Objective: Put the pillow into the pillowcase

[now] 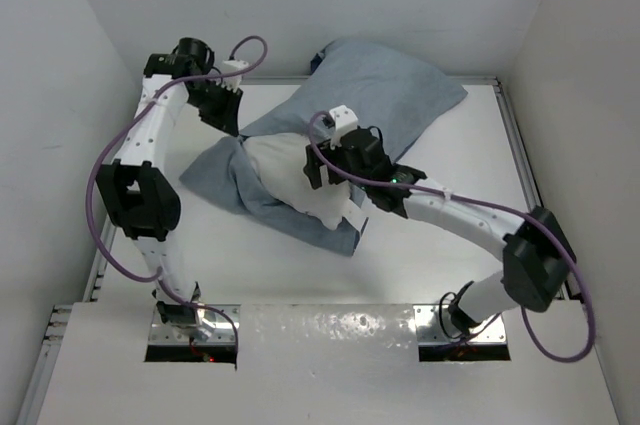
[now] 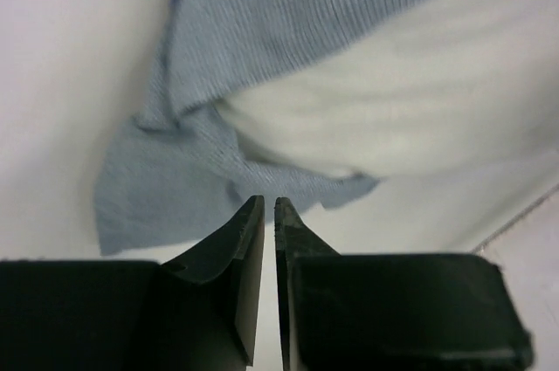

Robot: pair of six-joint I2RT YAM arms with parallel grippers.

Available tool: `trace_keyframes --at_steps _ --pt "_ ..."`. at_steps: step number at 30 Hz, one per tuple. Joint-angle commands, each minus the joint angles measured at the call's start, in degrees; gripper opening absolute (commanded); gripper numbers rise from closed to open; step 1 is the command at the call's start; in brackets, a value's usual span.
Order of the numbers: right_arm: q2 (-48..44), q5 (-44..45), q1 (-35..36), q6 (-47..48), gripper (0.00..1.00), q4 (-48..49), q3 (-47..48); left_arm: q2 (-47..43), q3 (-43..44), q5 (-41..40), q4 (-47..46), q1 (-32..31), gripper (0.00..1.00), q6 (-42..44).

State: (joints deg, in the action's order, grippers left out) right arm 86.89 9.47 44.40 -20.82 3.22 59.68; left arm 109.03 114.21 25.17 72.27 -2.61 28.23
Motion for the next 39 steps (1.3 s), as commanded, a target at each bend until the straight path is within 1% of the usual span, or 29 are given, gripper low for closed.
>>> trace_keyframes --at_steps 1,4,5,8,10,11,12,13,14,16,17,18,19,20,21,22,23,25,26,27,28,30,31,32,33,34,35,37,39 --pt "-7.43 5.03 0.25 0.43 0.86 -0.84 -2.19 -4.26 -4.17 0.92 3.32 0.33 0.09 3.67" --pt "-9.72 5.99 0.25 -0.1 0.84 -6.11 -2.73 -5.67 -6.19 2.77 3.32 0.33 0.09 5.78" --pt "-9.81 5.38 0.25 -0.19 0.83 -7.43 -2.9 -6.02 -7.24 2.95 3.32 0.33 0.11 6.13" --pt "-8.76 -1.2 0.68 2.1 0.83 -11.48 -5.52 -6.64 -11.98 2.08 3.32 -0.02 0.31 4.83" --pt "-6.74 -1.91 1.12 1.14 0.85 -11.22 -7.38 -6.9 -17.15 1.12 3.32 0.06 0.37 5.34" --pt "-5.87 -2.44 1.12 -0.87 0.86 -9.66 -9.04 -6.82 -18.57 0.85 3.23 0.06 0.5 6.39" --pt "-3.86 -2.97 1.21 -1.85 0.91 -8.33 -9.58 -6.64 -20.5 1.11 3.05 -0.02 0.6 6.57" --pt "-2.44 -3.67 1.21 -2.81 0.97 -6.84 -9.84 -6.47 -21.04 1.46 1.83 -0.11 0.67 6.66" --pt "-0.86 -4.46 1.21 -4.04 0.99 -4.3 -8.89 -6.38 -21.4 1.9 0.6 -0.29 0.76 6.4" --pt "5.28 -5.78 1.21 -7.65 0.99 -3.58 -5.91 -6.12 -23.07 2.43 -5.62 -0.46 0.79 5.61" --pt "7.39 -7.0 1.21 -9.31 0.95 -3.75 -1.71 -5.77 -23.77 1.91 -8.61 -0.55 0.79 3.87" --pt "9.33 -7.36 1.21 -10.28 0.88 -3.84 0.24 -4.11 -23.95 1.64 -12.81 -0.55 0.77 3.33" --pt "12.13 -7.97 1.21 -10.99 0.66 -3.58 2.0 -2.79 -23.6 1.99 -14.16 -0.47 0.65 2.45" --pt "13.03 -8.5 1.21 -12.48 0.52 -1.49 4.37 -1.29 -22.82 2.08 -15.22 -0.46 0.56 1.92" --pt "14.0 -9.2 1.21 -13.36 0.24 -0.25 5.0 2.11 -20.2 2.51 -15.58 -0.29 0.47 1.74" --pt "14.44 -9.56 1.21 -14.15 0.14 1.24 5.44 3.71 -18.69 2.52 -15.49 -0.2 0.41 1.83" --pt "14.79 -11.04 1.21 -16.77 0.09 4.13 6.14 6.34 -15.81 1.82 -16.28 0.15 0.34 1.83" --pt "17.15 -13.77 1.21 -20.21 0.07 6.61 7.81 7.85 -13.15 0.15 -18.82 0.59 0.32 1.31" --pt "18.39 -15.17 1.21 -23.79 0.07 9.4 8.6 8.82 -11.83 -0.99 -20.66 0.85 0.33 1.04" --pt "19.79 -18.93 1.3 -26.09 0.08 11.09 9.39 9.52 -8.69 -3.52 -24.16 0.94 0.35 0.87" --pt "23.11 -20.71 1.3 -30.73 0.27 15.1 11.05 10.84 -5.18 -5.29 -26.72 0.94 0.42 0.86" --pt "26.47 -23.96 1.21 -34.01 0.56 19.43 12.91 12.51 -1.12 -6.18 -28.22 0.94 0.51 0.95" --pt "27.79 -25.63 1.3 -34.55 0.67 21.1 15.18 13.48 0.99 -6.62 -28.67 0.94 0.58 1.04" --pt "29.11 -25.21 1.3 -34.38 0.75 20.51 16.42 15.23 3.01 -7.15 -28.94 0.94 0.6 0.78" --pt "29.38 -24.6 1.3 -33.68 0.77 19.64 17.48 16.03 6.25 -8.37 -29.29 0.94 0.63 0.43" --pt "29.13 -22.59 1.3 -32.28 0.8 17.02 19.14 16.56 7.33 -8.64 -29.47 1.03 0.68 -0.27" --pt "28.6 -21.53 1.39 -28.26 0.82 15.69 19.59 16.82 8.38 -8.73 -29.9 1.38 0.71 -0.89" --pt "24.92 -18.98 1.91 -23.5 0.86 12.79 18.47 16.22 8.05 -7.16 -30.08 1.99 0.8 -2.99" --pt "19.84 -14.5 2.27 -16.12 0.87 11.2 16.7 13.06 4.54 -3.73 -30.25 2.61 0.83 -3.35"
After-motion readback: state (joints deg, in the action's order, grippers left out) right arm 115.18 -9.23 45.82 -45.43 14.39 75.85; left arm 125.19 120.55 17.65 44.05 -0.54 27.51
